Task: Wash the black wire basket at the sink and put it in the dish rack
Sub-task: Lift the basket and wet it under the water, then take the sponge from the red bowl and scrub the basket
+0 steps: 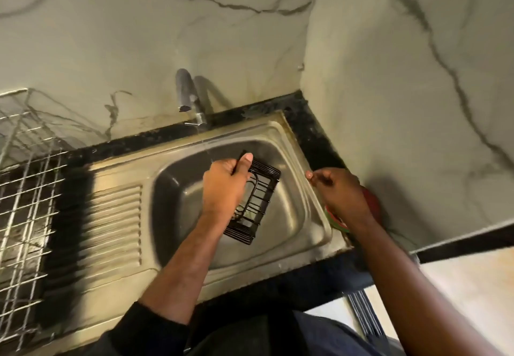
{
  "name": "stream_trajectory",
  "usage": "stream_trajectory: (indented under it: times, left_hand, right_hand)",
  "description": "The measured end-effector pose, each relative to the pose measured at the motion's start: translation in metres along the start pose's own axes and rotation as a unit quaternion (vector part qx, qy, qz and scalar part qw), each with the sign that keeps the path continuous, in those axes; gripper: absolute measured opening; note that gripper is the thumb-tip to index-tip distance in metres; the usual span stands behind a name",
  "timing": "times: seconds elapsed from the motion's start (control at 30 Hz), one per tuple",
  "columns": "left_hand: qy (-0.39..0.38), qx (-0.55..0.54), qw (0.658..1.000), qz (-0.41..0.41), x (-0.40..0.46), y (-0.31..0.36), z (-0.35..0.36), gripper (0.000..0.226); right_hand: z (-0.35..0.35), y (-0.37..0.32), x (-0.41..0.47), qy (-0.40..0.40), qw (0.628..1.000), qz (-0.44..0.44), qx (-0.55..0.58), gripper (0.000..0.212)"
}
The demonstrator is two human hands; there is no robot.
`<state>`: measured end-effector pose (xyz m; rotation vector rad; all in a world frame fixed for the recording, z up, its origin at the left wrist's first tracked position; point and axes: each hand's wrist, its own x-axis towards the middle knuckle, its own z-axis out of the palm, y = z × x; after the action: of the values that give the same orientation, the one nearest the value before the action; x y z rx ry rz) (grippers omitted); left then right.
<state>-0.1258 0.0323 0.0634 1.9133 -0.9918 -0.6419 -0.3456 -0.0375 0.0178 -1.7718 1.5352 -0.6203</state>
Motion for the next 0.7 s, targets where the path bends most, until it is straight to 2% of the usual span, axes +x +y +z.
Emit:
stream_trajectory:
  times: [0.1, 0.27, 0.33, 0.43, 0.57, 0.63, 0.7]
  left_hand:
    - [-0.008, 0.001, 1.0, 0.021, -0.007, 0.008, 0.009, 0.046]
    - [0.021, 0.042, 0.998, 0.05, -0.018, 0.017, 0.021, 0.048]
    - [0.031, 0.039, 0.997, 0.053, -0.021, 0.018, 0.025, 0.046]
    - [0.024, 0.01, 0.999, 0.042, -0.027, 0.02, 0.028, 0.043]
    - [0.003, -0.015, 0.999, 0.039, -0.038, 0.022, 0.025, 0.04]
    - [-0.004, -0.028, 0.999, 0.03, -0.041, 0.02, 0.021, 0.041]
    - [-0.001, -0.037, 0.999, 0.015, -0.044, 0.017, 0.016, 0.044]
  right_hand:
    - [-0.022, 0.015, -0.015, 0.026, 0.997, 0.049, -0.047, 0.015]
    - [-0.032, 0.049, -0.03, -0.027, 0.982, 0.122, -0.14, 0.03]
    - [-0.031, 0.054, -0.034, -0.038, 0.982, 0.154, -0.102, 0.035]
    - [-0.027, 0.051, -0.033, -0.032, 0.98, 0.193, 0.046, 0.038]
    - [-0.019, 0.054, -0.02, -0.025, 0.943, 0.272, 0.188, 0.04]
    - [-0.016, 0.049, -0.012, -0.024, 0.927, 0.327, 0.18, 0.041]
    - [-0.017, 0.042, -0.009, -0.047, 0.936, 0.344, 0.055, 0.045]
